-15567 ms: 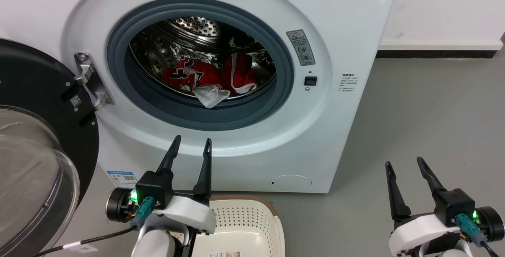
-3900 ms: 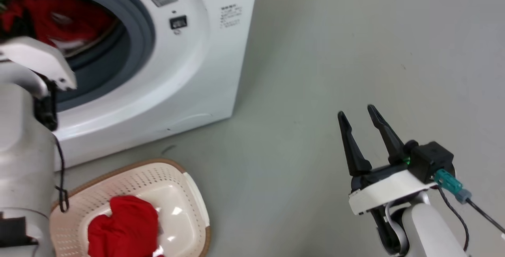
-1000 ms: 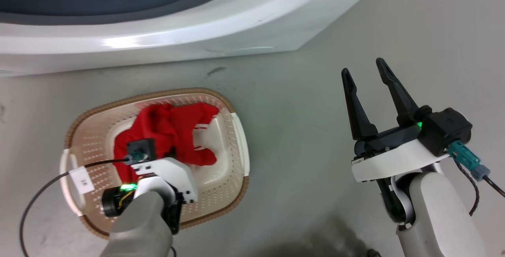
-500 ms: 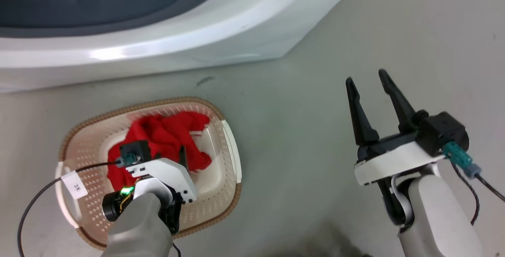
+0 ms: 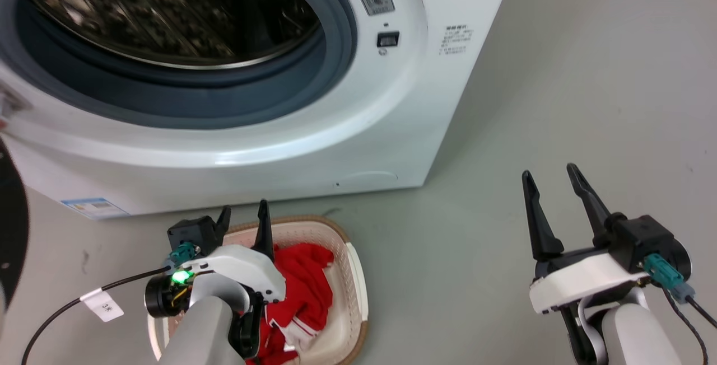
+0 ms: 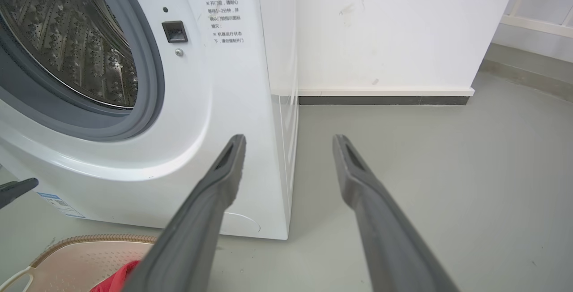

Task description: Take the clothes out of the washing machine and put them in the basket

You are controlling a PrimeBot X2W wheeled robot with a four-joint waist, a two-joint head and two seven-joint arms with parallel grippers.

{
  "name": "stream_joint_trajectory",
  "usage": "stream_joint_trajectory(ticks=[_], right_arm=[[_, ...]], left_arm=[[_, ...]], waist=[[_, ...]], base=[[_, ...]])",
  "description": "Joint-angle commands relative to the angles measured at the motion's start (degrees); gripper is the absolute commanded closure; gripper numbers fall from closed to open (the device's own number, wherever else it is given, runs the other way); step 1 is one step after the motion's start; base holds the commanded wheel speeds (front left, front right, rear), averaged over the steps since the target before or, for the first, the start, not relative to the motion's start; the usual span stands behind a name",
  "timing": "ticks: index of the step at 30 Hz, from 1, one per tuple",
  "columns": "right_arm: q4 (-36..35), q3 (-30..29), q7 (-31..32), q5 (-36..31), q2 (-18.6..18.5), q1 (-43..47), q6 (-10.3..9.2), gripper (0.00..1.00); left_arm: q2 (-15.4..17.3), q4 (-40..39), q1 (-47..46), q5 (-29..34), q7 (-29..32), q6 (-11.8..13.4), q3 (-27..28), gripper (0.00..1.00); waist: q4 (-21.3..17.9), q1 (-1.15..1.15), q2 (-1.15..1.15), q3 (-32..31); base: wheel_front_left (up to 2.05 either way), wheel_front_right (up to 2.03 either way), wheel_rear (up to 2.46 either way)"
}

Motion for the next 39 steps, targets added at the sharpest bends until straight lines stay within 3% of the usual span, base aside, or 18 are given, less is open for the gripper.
stream_joint_trajectory(ticks=[1,16,24,39], right_arm=[[-0.5,-0.2,0.2,-0.2,0.0,1.0,-0.04,0.0],[-10.3,-2.1,5.4,-5.1,0.0,8.1,-0.04,0.0],[-12.0,-2.5,7.2,-5.9,0.0,11.3,-0.04,0.0],[-12.2,-2.2,8.4,-4.9,0.0,13.8,-0.04,0.0]], left_arm=[[-0.1,-1.1,1.1,0.7,-0.1,0.1,0.3,0.0],[-0.4,-33.2,12.6,13.3,-0.1,2.1,0.6,0.0],[0.7,-35.9,18.4,16.6,-0.1,2.3,0.2,0.0],[1.4,-34.7,23.0,16.1,-0.1,2.8,0.4,0.0]], waist=[[1.6,0.01,0.0,-3.3],[5.2,0.01,0.0,-12.4],[6.9,0.01,0.0,-15.6],[6.9,0.01,0.0,-18.3]], base=[[0.0,0.0,0.0],[0.0,0.0,0.0],[0.0,0.0,0.0],[0.0,0.0,0.0]])
